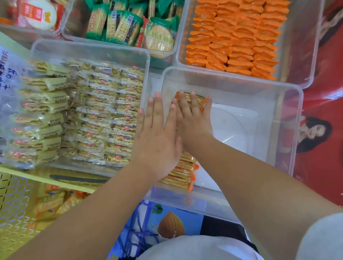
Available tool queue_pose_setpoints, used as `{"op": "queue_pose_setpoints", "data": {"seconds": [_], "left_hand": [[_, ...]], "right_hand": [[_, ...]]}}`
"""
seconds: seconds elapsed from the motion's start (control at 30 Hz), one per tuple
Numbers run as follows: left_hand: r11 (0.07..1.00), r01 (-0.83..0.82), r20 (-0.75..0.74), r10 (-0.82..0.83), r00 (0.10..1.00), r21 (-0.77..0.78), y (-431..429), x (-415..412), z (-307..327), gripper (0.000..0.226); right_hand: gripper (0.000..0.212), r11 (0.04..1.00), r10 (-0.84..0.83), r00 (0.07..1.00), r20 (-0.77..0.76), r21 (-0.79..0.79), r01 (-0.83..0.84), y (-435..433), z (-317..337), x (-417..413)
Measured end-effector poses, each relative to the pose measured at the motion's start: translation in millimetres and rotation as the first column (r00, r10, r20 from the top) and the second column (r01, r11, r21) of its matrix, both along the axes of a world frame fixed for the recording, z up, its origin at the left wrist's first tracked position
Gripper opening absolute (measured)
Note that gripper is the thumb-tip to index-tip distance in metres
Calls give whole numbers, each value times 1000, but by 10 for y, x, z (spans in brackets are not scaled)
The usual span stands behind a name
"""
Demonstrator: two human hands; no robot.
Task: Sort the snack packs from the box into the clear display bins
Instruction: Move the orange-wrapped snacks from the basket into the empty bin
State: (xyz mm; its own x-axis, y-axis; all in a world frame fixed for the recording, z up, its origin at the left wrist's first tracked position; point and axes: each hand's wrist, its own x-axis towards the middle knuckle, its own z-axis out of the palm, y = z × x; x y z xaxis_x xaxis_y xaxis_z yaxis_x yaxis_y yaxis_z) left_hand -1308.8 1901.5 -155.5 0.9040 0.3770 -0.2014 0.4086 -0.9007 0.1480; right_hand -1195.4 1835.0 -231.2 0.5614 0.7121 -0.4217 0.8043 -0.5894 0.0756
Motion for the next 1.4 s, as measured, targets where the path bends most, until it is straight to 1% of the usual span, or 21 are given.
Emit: {"op": "queue_pose_setpoints", "data": {"seconds": [0.07,0.13,0.23,0.33,0.43,0.57,0.7,0.77,0.83,0.87,0.9,0.93,0.97,1.0,1.03,1.07,1.13,1.2,1.3,1.37,1.4], "left_hand": [[999,15,-8,-15,1000,-44,-59,-161,80,76],[996,27,-7,-28,1000,-79,-149,-376,185,74],[992,-2,44,7,999,-128,-280,-744,329,70],[985,-73,27,79,997,-156,-368,-1041,352,72],[981,-68,-43,61,997,-180,-445,-1168,326,75],[989,-62,-118,47,992,-133,-491,-1145,244,75],[994,-74,-169,60,984,-78,-555,-1112,203,74],[995,-80,-190,67,979,-63,-568,-1117,198,76],[995,-75,-223,59,973,-66,-562,-1128,189,80],[996,-66,-237,49,970,-64,-555,-1137,180,81],[997,-55,-249,39,968,-56,-547,-1144,168,83],[998,-44,-255,30,966,-49,-538,-1153,157,85],[998,-39,-255,26,967,-47,-531,-1161,148,87],[998,-39,-250,25,968,-50,-526,-1164,139,88],[998,-41,-249,27,968,-53,-525,-1168,136,90],[998,-43,-249,28,968,-55,-527,-1166,137,90],[997,-42,-251,26,968,-60,-531,-1151,137,90],[997,-39,-254,21,967,-68,-532,-1145,145,88],[995,-34,-233,12,972,-91,-530,-1153,166,87],[992,-37,-207,11,978,-123,-528,-1149,185,87],[989,-32,-189,4,982,-142,-519,-1150,206,86]], "right_hand": [[87,999,2,1000,-26,41,-1,-28,39,-3],[73,985,-24,996,-84,169,38,-139,72,-32],[75,957,-9,976,-216,283,71,-448,140,-151],[80,963,174,964,-202,237,-125,-777,186,-334],[83,941,333,930,-154,117,-317,-925,126,-516],[87,923,385,911,-146,72,-378,-876,-1,-616],[88,927,375,912,-163,46,-373,-809,-26,-598],[86,934,357,906,-229,119,-338,-817,34,-547],[83,941,247,921,-300,300,-155,-862,110,-527],[82,917,133,927,-351,399,20,-887,137,-540],[82,857,-20,892,-452,451,248,-896,169,-553],[84,757,-180,774,-607,417,503,-887,219,-565],[86,628,-306,569,-763,288,723,-858,268,-578],[86,508,-374,345,-861,121,853,-816,292,-594],[86,424,-395,180,-901,-5,905,-763,302,-612],[85,390,-392,91,-915,-75,918,-702,309,-635],[88,387,-361,6,-933,-145,910,-583,312,-705],[95,387,-369,-42,-928,-195,901,-492,316,-768],[96,335,-330,-144,-933,-259,906,-468,358,-741],[89,331,-302,-149,-941,-250,910,-511,408,-725],[85,342,-326,-92,-941,-208,916,-535,426,-733]]}}
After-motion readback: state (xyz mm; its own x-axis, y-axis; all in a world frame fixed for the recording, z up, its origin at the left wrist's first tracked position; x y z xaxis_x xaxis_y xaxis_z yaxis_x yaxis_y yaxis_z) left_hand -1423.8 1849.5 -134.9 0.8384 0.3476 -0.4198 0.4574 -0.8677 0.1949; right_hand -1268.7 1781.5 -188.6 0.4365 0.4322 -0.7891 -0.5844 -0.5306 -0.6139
